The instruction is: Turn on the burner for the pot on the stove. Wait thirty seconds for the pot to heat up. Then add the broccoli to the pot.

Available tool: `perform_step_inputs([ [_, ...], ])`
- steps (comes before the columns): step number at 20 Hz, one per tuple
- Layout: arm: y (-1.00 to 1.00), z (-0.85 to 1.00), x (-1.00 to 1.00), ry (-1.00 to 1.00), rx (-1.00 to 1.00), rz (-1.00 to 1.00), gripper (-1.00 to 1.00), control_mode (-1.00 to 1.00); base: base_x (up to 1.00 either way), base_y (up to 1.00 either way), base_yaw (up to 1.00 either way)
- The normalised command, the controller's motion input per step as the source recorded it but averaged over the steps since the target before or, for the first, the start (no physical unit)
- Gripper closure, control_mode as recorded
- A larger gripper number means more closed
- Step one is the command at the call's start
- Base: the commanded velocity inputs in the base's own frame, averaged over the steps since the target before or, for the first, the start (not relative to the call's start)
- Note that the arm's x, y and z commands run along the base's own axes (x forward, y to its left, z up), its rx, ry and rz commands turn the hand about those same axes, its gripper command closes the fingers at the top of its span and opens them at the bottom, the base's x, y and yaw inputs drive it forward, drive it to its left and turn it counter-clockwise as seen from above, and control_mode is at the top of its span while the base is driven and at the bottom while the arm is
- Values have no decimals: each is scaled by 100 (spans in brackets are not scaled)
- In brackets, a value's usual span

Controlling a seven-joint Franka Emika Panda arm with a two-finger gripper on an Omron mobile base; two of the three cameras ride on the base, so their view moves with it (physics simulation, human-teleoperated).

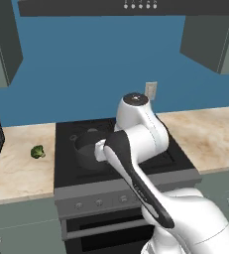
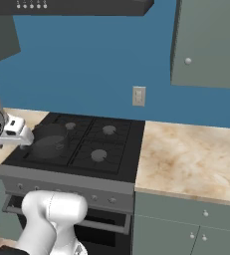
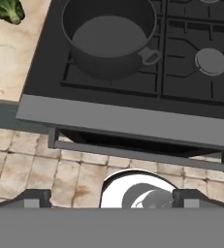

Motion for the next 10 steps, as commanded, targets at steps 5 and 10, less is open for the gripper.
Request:
perform_step_inputs([
  [5,52,-34,-27,0,0,0,-100,-100,0,0,0],
  [10,51,-43,-18,0,0,0,-100,-100,0,0,0],
])
